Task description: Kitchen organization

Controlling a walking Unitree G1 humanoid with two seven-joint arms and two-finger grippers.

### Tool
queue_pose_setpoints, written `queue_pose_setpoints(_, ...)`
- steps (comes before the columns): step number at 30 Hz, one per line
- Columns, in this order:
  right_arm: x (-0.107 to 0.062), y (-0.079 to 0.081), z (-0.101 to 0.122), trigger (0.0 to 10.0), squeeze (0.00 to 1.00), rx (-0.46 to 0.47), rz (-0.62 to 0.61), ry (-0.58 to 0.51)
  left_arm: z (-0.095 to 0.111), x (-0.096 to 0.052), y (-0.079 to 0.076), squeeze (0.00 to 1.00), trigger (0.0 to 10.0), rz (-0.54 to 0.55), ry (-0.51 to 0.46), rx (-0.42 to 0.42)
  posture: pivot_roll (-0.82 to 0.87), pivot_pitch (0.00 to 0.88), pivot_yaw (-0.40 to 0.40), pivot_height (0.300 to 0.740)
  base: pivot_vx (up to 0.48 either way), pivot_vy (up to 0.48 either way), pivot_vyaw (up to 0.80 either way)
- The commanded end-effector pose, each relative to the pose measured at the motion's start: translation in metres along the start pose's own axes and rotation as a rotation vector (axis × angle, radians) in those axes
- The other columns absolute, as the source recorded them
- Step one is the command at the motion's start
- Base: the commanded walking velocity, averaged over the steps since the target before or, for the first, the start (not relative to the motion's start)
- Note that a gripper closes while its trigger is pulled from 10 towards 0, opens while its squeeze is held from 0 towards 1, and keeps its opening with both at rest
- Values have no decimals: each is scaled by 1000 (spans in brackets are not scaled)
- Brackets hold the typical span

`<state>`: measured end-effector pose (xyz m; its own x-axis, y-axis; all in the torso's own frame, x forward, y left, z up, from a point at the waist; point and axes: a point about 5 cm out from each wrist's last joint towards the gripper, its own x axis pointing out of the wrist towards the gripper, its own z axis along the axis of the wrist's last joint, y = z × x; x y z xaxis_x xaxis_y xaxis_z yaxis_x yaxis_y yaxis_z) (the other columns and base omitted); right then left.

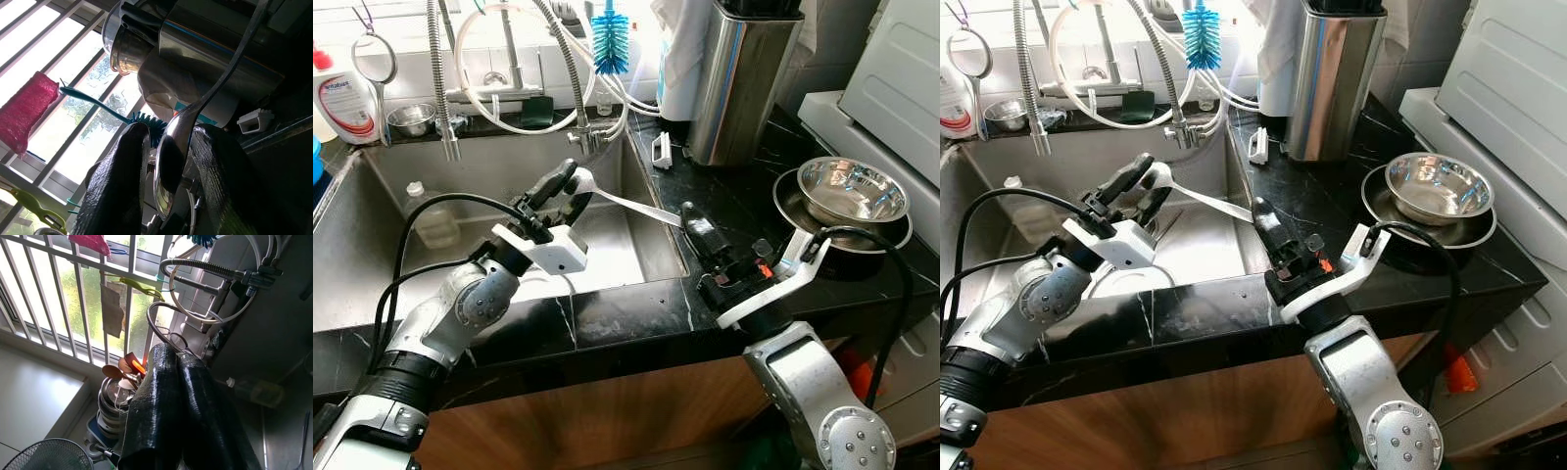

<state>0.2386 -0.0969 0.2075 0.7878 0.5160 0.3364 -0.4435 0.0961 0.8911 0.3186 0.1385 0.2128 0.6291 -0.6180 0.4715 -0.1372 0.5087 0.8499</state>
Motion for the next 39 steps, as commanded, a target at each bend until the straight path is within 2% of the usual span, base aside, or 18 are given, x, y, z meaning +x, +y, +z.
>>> queue_pose_setpoints(1, 1, 0, -3, 10000, 0, 1, 3, 7, 3, 0, 1, 0, 0, 6, -19, -7, 34, 48, -30, 740, 0, 0, 0)
queue_pose_setpoints(19, 3, 1, -6, 10000, 0, -159, 1, 26, 3, 0, 1, 0, 0, 1, -12, -1, 36, 46, -29, 740, 0, 0, 0)
queue_pose_setpoints(20, 3, 0, -6, 10000, 565, -161, -4, 22, 3, 0, 2, 0, 0, 1, -12, -1, 35, 45, -29, 740, 0, 0, 0)
queue_pose_setpoints(21, 2, -1, -6, 10000, 1000, -162, -8, 19, 3, 0, 2, 0, 0, 2, -11, -2, 35, 45, -29, 740, 0, 0, 0)
queue_pose_setpoints(30, 2, -2, -3, 10000, 1000, -160, -17, -7, -4, 0, 5, 0, 0, 44, 42, -33, 36, 45, -29, 740, 0, 0, 0)
queue_pose_setpoints(34, 2, -5, 0, 10000, 1000, -170, -41, -26, -18, -2, 14, 0, 0, 118, 152, -66, 35, 45, -28, 740, 0, 0, 0)
queue_pose_setpoints(35, 2, -6, 1, 10000, 188, -171, -47, -29, -20, -3, 14, 0, 0, 122, 160, -68, 34, 46, -28, 740, 0, 0, 0)
queue_pose_setpoints(36, 2, -7, 2, 10000, 188, -173, -55, -35, -21, -3, 15, 0, 0, 127, 174, -69, 34, 46, -28, 740, 0, 0, 0)
queue_pose_setpoints(37, 1, -9, 4, 10000, 0, -179, -71, -45, -24, -4, 15, 0, 0, 136, 194, -76, 34, 46, -28, 740, 0, 0, 0)
queue_pose_setpoints(39, 0, -11, 7, 10000, 0, -188, -88, -58, -27, -6, 16, 0, 0, 149, 220, -84, 33, 46, -28, 740, 0, 0, 0)
